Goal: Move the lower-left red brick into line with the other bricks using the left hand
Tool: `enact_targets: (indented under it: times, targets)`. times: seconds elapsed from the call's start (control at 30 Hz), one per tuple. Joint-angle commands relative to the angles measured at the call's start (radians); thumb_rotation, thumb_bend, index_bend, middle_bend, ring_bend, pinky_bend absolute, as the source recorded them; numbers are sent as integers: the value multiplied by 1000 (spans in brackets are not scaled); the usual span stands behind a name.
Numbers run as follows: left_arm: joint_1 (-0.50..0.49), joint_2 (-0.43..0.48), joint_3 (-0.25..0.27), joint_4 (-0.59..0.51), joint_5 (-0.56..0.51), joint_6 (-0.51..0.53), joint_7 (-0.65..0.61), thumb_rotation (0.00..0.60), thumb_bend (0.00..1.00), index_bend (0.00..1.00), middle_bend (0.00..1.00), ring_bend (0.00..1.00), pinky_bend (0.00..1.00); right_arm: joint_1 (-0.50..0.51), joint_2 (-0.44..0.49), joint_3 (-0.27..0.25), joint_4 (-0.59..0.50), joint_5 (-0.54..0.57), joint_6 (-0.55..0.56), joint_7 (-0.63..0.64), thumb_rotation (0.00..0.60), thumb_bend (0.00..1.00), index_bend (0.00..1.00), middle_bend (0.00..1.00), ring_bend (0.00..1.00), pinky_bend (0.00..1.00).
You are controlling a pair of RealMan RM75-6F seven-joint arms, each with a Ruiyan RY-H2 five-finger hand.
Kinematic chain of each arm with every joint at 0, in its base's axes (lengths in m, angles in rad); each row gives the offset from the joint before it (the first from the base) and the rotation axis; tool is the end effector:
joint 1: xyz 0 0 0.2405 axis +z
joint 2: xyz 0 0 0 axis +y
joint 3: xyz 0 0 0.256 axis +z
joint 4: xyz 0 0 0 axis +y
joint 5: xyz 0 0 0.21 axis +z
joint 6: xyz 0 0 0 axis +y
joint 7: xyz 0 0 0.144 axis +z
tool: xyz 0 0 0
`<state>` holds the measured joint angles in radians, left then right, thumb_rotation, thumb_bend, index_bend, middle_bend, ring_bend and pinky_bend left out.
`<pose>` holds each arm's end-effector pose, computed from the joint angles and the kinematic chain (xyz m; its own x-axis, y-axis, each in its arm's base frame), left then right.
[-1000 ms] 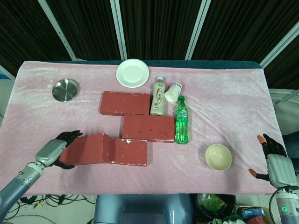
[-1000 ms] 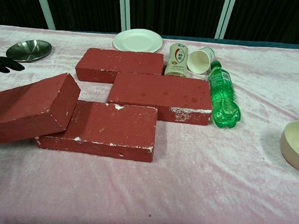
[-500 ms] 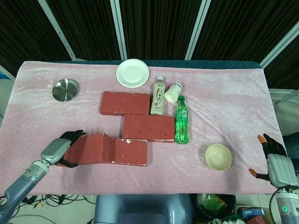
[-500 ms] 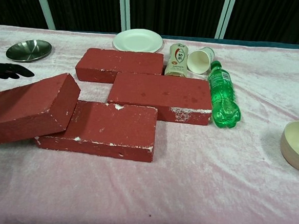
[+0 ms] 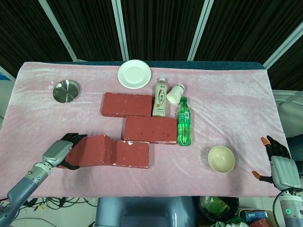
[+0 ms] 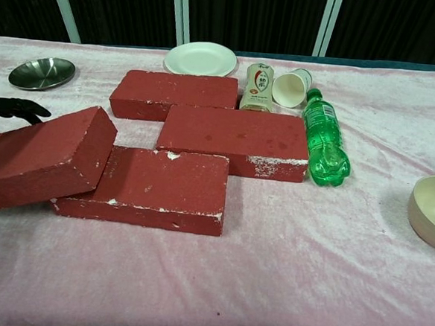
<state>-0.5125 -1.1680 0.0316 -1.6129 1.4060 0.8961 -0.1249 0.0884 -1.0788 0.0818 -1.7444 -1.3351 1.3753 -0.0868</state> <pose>-0.2640 0.2649 0.0636 0.3502 0.5084 0.7867 0.9346 -0.2461 -0.2569 -0.3107 -0.1847 0.1563 0.3596 -0.0972 0.9281 -0.9202 0.1279 0.3699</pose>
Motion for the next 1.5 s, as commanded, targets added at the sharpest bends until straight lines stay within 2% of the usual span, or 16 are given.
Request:
enact_targets:
  times: [0.03,0.1,0.17,0.33,0.53,0.6,0.73,0.87,0.93,1.07,1.3,1.5]
  targets:
    - [5,-7,-8,2,-6,20,22,600,175,125,198,0,37,0,0,0,0,0,0,0,600,48,0,0,0,78]
    - [8,-10,-15,1,-9,37,40,600,245,155,232,1,69,0,0,0,-1,2,0,0,600,48,0,0,0,78]
    - [12,-13,-22,-1,-14,55,62,600,271,178,254,6,89,0,0,0,-2,2,-1,-1,600,48,0,0,0,78]
    - [13,-5,-51,-17,-40,88,105,600,275,240,285,17,106,0,2,-3,-6,3,-5,1,600,48,0,0,0,78]
    - [-15,46,-102,-46,-73,90,140,600,275,223,276,11,102,-1,4,-1,-8,6,-4,4,600,49,0,0,0,78]
    - [-62,88,-138,-56,-116,32,161,600,275,217,264,5,97,0,4,-3,-9,6,-8,4,600,49,0,0,0,78]
    - [-189,146,-188,-51,-229,-160,221,600,280,224,248,0,53,1,2,-4,-10,6,-8,-1,600,48,0,0,0,78]
    - [-309,140,-210,8,-338,-308,293,600,282,229,248,0,4,-1,1,-1,-11,12,-4,-4,600,48,0,0,0,78]
    - [-373,119,-202,47,-413,-367,340,600,282,231,248,0,0,-2,1,0,-10,14,-2,-4,600,48,0,0,0,78]
    - [-426,83,-176,84,-480,-382,400,600,282,233,248,0,0,-2,2,2,-9,19,-3,-1,600,48,0,0,0,78]
    - [-464,36,-136,103,-565,-365,431,600,281,234,248,0,0,0,2,2,-10,19,-4,-4,600,48,0,0,0,78]
    - [-478,18,-115,111,-584,-368,424,600,282,235,248,0,0,-2,1,3,-10,19,0,-5,600,48,0,0,0,78]
